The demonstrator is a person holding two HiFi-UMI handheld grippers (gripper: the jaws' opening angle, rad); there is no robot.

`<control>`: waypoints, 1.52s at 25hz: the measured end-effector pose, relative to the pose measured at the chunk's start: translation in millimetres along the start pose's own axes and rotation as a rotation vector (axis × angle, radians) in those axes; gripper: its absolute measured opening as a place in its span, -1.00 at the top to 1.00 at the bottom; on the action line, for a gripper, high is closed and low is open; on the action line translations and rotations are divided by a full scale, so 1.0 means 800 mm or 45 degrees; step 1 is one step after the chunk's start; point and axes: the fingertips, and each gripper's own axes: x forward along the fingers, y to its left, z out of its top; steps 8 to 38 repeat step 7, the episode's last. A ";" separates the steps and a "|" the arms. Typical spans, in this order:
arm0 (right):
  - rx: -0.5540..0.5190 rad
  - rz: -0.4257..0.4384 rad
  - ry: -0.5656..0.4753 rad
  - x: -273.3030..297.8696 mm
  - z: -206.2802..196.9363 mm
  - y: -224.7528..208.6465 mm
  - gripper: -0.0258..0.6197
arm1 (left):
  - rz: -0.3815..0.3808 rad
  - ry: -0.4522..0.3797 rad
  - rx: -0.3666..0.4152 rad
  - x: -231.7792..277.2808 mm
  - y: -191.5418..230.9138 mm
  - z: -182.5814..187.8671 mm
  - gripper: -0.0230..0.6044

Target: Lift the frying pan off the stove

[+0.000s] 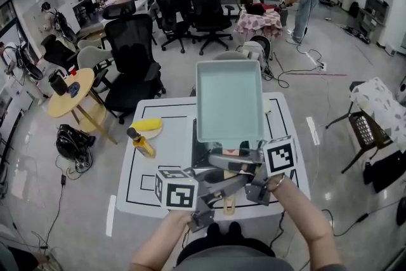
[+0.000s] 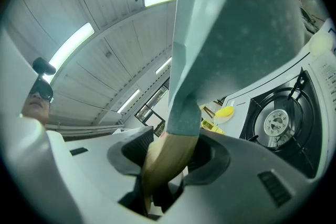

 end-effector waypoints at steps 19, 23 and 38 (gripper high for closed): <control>-0.018 -0.010 0.010 0.001 -0.004 0.005 0.37 | -0.003 -0.001 0.017 -0.003 -0.005 -0.002 0.52; -0.018 -0.010 0.010 0.001 -0.004 0.005 0.37 | -0.003 -0.001 0.017 -0.003 -0.005 -0.002 0.52; -0.018 -0.010 0.010 0.001 -0.004 0.005 0.37 | -0.003 -0.001 0.017 -0.003 -0.005 -0.002 0.52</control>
